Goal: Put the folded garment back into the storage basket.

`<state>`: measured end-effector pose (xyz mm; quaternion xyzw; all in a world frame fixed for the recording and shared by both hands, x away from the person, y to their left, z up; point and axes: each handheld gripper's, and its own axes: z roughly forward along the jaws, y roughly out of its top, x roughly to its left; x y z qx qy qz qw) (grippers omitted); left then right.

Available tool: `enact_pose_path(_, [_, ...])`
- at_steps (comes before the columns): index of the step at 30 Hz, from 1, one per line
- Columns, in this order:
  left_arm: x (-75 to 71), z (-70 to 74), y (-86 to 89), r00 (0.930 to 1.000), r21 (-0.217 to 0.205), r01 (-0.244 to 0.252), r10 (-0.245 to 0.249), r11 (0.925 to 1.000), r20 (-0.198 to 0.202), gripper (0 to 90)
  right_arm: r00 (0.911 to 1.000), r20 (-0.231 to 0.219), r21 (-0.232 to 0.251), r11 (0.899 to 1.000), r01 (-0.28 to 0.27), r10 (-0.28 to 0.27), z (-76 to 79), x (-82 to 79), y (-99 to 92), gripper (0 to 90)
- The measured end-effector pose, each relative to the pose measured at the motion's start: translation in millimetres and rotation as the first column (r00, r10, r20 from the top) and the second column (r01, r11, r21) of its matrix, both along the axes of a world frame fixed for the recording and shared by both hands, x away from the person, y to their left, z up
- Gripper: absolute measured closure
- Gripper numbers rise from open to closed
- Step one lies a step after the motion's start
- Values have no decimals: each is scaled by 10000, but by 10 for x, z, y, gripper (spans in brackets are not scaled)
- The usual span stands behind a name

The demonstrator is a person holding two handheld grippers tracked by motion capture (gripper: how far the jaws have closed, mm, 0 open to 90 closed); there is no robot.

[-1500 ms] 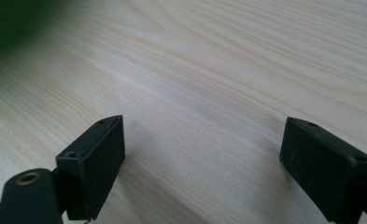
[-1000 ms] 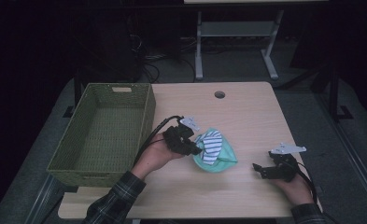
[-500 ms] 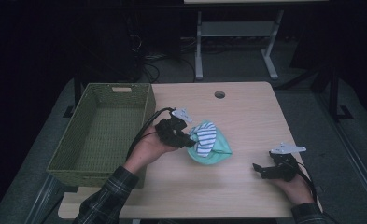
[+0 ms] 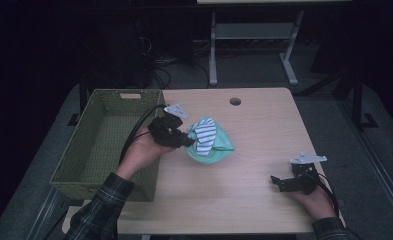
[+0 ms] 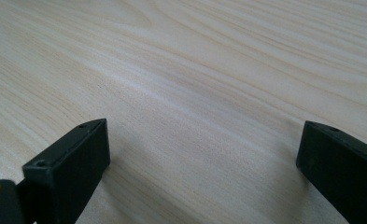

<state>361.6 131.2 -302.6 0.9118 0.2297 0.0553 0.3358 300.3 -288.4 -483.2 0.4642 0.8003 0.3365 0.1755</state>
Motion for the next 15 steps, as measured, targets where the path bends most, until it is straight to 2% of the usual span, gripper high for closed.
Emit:
enact_pose_path(6, [46,90,201,9987,-65,-478,479,9988,166,788,10000,2,-2,10000,0,0,0,0,0,23])
enact_pose_path(15, [43,134,444,9936,-137,-1078,1082,9941,311,786,10000,4,4,10000,0,0,0,0,0,22])
